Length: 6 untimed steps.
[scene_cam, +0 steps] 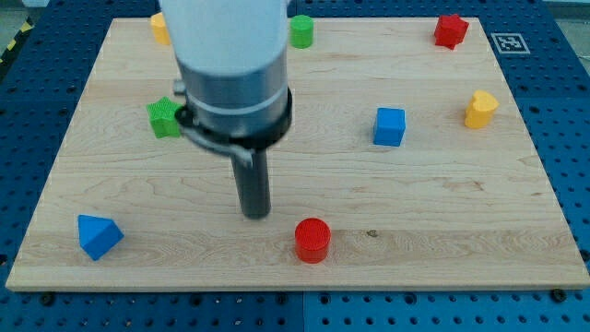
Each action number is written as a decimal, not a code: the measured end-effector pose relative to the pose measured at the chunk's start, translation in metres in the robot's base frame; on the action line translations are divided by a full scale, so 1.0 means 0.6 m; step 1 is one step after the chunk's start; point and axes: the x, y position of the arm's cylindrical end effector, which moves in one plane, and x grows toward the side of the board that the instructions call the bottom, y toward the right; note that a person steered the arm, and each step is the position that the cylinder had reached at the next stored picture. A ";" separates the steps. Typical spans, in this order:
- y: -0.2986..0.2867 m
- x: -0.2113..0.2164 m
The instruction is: Push the blue cube to the bottom right
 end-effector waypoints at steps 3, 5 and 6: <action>0.125 -0.184; 0.152 -0.199; 0.197 -0.198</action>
